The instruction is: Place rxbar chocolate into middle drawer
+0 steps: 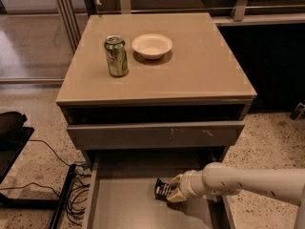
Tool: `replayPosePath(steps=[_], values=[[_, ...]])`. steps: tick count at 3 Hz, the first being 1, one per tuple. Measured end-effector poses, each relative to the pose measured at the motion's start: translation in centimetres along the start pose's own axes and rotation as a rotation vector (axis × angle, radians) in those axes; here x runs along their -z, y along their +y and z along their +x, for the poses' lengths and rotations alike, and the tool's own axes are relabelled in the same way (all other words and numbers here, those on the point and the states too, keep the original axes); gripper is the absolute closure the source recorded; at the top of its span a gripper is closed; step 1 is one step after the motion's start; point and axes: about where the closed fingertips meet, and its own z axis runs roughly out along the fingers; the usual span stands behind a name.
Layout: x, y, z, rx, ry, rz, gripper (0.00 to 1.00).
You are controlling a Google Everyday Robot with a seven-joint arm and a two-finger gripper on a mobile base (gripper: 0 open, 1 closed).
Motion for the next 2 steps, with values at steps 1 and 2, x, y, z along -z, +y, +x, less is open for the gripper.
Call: replayPosePath(steps=[1,2], values=[[0.0,0.0,0.0,0.0,0.0,0.0,0.35],[0.0,0.0,0.0,0.0,0.0,0.0,0.12]])
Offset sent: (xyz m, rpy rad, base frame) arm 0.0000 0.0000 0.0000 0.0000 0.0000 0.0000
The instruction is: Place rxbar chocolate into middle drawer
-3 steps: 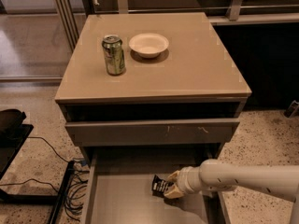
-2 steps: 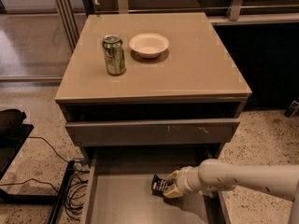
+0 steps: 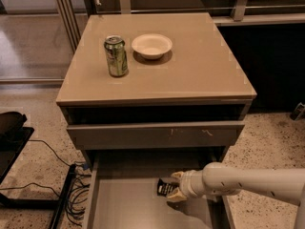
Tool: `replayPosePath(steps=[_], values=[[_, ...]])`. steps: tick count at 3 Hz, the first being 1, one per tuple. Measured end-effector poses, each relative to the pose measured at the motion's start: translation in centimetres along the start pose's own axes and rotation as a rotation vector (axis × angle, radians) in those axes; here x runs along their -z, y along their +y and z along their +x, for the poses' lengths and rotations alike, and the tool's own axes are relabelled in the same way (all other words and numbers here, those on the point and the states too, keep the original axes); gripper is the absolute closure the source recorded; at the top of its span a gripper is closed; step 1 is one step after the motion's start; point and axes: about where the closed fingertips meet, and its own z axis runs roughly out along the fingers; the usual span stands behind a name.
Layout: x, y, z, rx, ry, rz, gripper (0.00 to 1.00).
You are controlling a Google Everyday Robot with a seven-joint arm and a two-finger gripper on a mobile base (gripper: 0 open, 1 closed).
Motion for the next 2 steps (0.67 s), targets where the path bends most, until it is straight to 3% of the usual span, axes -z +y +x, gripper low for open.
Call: replayPosePath(steps=[1,2], values=[[0.0,0.0,0.0,0.0,0.0,0.0,0.0],[-0.01,0.01,0.0,0.0,0.0,0.0,0.0]])
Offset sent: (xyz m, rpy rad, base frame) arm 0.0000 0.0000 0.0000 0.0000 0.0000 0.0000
